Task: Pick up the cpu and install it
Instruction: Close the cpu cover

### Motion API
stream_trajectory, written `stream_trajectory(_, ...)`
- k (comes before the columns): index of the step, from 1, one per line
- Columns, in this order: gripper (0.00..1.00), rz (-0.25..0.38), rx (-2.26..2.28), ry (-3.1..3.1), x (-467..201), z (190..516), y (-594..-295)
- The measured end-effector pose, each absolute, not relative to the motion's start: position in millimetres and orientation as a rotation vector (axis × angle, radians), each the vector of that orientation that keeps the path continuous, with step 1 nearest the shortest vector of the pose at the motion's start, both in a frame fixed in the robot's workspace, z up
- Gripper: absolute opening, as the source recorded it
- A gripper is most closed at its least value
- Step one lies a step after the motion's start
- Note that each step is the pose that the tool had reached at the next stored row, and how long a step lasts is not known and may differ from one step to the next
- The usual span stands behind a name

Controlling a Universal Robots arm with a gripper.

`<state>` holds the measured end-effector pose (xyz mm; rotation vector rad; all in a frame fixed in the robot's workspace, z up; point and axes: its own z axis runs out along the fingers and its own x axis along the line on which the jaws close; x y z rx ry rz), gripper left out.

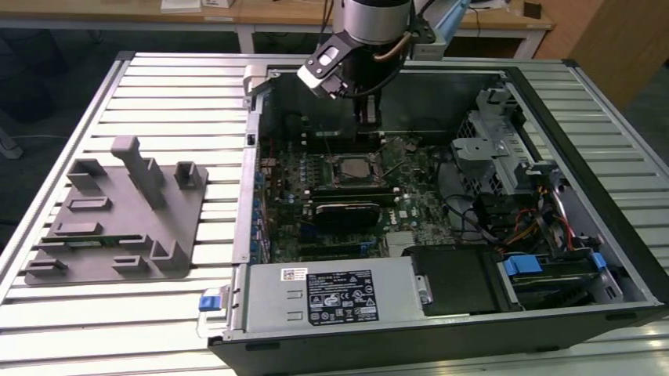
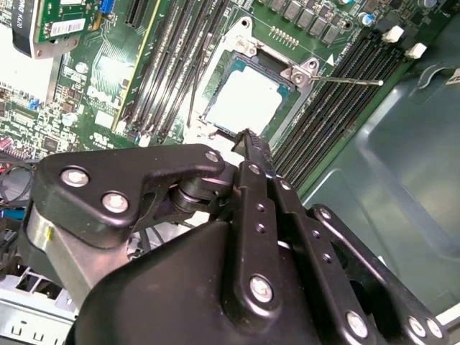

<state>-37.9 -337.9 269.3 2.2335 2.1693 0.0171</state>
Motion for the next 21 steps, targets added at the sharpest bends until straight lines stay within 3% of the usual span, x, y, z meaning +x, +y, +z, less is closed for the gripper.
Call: stream_trajectory(21,0.11,0.017,2.233,2.169,-5.0,269.5,-337.9)
